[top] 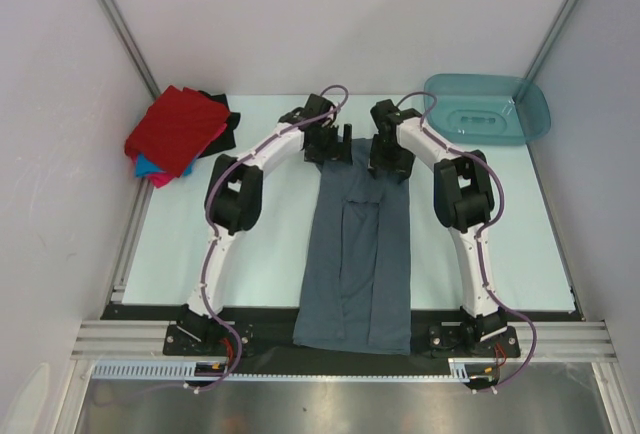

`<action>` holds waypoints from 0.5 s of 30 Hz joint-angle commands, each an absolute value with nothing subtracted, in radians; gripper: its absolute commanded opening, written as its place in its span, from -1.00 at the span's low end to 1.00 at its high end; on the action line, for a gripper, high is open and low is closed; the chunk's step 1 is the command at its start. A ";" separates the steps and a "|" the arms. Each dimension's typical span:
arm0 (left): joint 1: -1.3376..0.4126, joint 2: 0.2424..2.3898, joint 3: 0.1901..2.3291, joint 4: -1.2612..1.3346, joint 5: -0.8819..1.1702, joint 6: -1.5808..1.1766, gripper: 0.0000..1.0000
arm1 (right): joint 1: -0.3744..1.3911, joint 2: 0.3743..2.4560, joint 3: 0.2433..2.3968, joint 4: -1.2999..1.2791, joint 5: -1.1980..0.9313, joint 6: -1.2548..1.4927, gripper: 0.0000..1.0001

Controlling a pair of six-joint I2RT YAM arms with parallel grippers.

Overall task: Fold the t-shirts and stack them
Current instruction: Fold the tshirt

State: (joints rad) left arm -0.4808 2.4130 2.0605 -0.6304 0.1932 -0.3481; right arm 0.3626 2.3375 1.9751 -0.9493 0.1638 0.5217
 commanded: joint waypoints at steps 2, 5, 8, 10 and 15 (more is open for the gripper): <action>-0.474 2.477 2.143 -0.606 0.262 -0.373 0.88 | 0.354 2.318 1.980 -0.971 0.227 0.506 0.46; -0.459 2.505 2.177 -0.601 0.265 -0.356 0.99 | 0.364 2.234 1.968 -0.969 0.209 0.495 0.47; -0.434 2.517 2.204 -0.604 0.256 -0.342 1.00 | 0.383 2.145 1.960 -0.976 0.218 0.486 0.48; -0.411 2.526 2.218 -0.618 0.233 -0.327 1.00 | 0.399 2.097 1.960 -0.995 0.238 0.476 0.50; -0.354 2.525 2.229 -0.637 0.184 -0.287 0.99 | 0.402 2.056 1.963 -1.071 0.264 0.471 0.52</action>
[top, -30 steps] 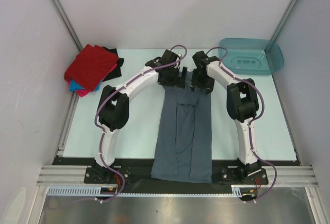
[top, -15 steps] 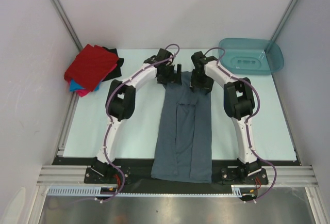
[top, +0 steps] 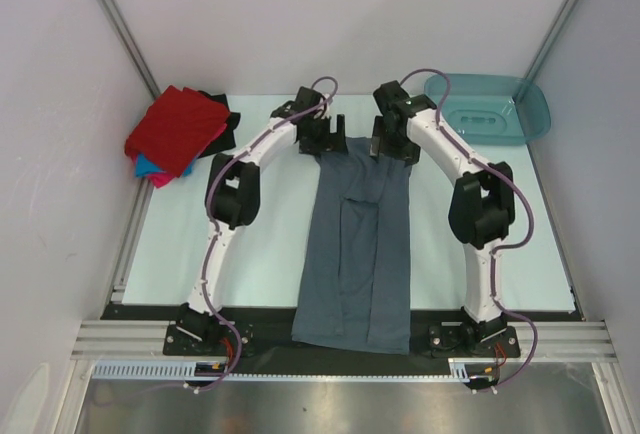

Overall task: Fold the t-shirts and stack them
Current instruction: Fold the tshirt

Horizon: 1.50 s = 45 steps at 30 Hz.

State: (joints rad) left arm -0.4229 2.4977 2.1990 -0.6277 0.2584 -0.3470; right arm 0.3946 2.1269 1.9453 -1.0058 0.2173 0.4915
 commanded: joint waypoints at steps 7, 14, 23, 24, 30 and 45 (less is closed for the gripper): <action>-0.276 2.505 2.238 -0.650 0.146 -0.249 0.98 | 0.402 2.029 1.919 -1.112 0.267 0.482 0.53; -0.252 2.476 2.240 -0.652 0.167 -0.227 0.98 | 0.408 2.026 1.905 -1.114 0.270 0.489 0.55; -0.285 2.378 2.226 -0.562 0.345 -0.327 0.97 | 0.399 2.036 1.899 -1.101 0.244 0.499 0.55; -0.290 2.378 2.227 -0.549 0.360 -0.336 0.97 | 0.400 2.037 1.898 -1.100 0.241 0.499 0.54; -0.308 2.402 2.233 -0.410 0.527 -0.451 0.95 | 0.400 2.034 1.867 -1.086 0.227 0.495 0.54; -0.324 2.606 2.313 -0.270 0.709 -0.669 0.91 | 0.390 1.996 1.839 -1.083 0.233 0.505 0.54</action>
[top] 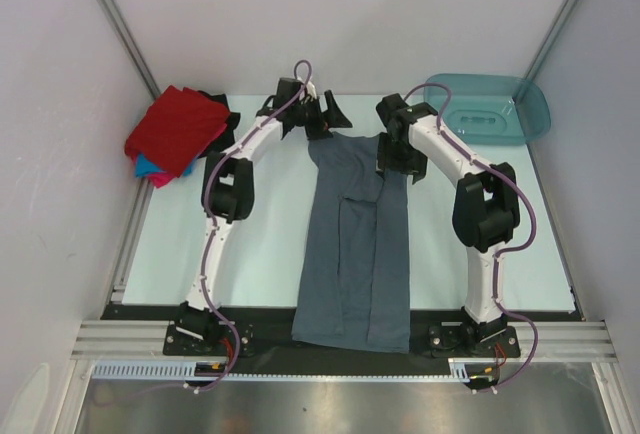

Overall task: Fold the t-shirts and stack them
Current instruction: Fold the tshirt

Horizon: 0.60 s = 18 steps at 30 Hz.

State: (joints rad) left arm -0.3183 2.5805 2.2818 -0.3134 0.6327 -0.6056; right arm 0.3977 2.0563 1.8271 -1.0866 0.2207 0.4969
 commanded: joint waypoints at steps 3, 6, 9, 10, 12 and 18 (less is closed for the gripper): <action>-0.330 2.611 2.310 -0.268 0.744 -0.673 0.89 | 0.387 1.996 1.842 -1.081 0.233 0.505 0.54; -0.330 2.591 2.272 -0.255 0.746 -0.672 0.89 | 0.385 2.000 1.844 -1.083 0.230 0.505 0.54; -0.331 2.594 2.275 -0.320 0.709 -0.649 0.89 | 0.385 2.005 1.847 -1.088 0.227 0.509 0.54; -0.333 2.602 2.310 -0.359 0.677 -0.605 0.89 | 0.385 2.005 1.848 -1.088 0.226 0.508 0.54; -0.334 2.623 2.344 -0.428 0.599 -0.562 0.90 | 0.385 2.005 1.848 -1.091 0.225 0.505 0.53; -0.348 2.654 2.394 -0.599 0.438 -0.440 0.92 | 0.385 1.997 1.859 -1.112 0.230 0.494 0.53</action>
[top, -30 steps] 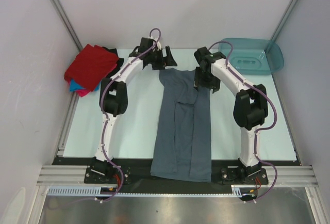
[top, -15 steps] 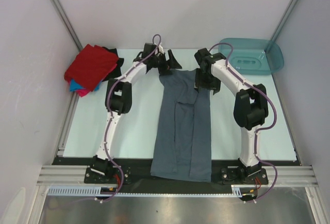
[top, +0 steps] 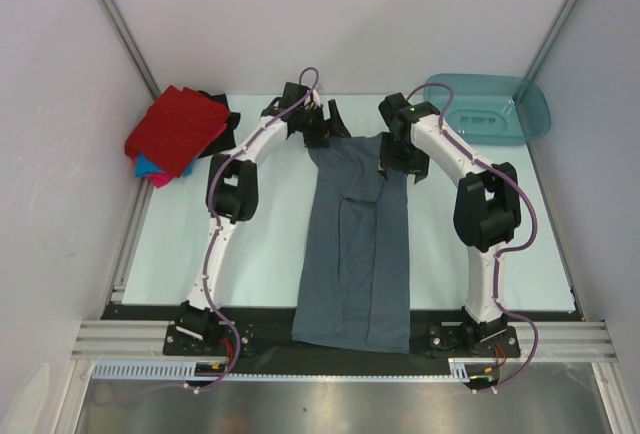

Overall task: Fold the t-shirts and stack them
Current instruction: Fold the tshirt

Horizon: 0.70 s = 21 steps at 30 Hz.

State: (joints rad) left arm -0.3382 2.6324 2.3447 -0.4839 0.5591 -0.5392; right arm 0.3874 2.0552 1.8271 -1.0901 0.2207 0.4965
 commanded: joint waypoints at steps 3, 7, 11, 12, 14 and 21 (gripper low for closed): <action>-0.353 2.664 2.437 -0.636 0.353 -0.396 0.92 | 0.387 1.996 1.873 -1.126 0.218 0.492 0.54; -0.354 2.713 2.496 -0.637 0.333 -0.397 0.93 | 0.400 1.990 1.894 -1.152 0.218 0.494 0.54; -0.357 2.749 2.508 -0.634 0.331 -0.391 0.93 | 0.410 1.977 1.894 -1.169 0.221 0.503 0.54; -0.356 2.756 2.513 -0.634 0.333 -0.391 0.93 | 0.408 1.973 1.891 -1.173 0.222 0.505 0.54; -0.356 2.775 2.543 -0.638 0.318 -0.379 0.82 | 0.414 1.971 1.893 -1.181 0.224 0.506 0.54; -0.310 2.790 2.591 -0.624 0.298 -0.374 0.75 | 0.419 1.968 1.910 -1.213 0.221 0.518 0.54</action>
State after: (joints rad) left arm -0.3534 2.7308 2.5576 -0.6266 0.3683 -0.4164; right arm 0.4114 2.0209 1.8648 -1.1793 0.2195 0.5018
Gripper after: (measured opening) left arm 0.870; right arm 0.770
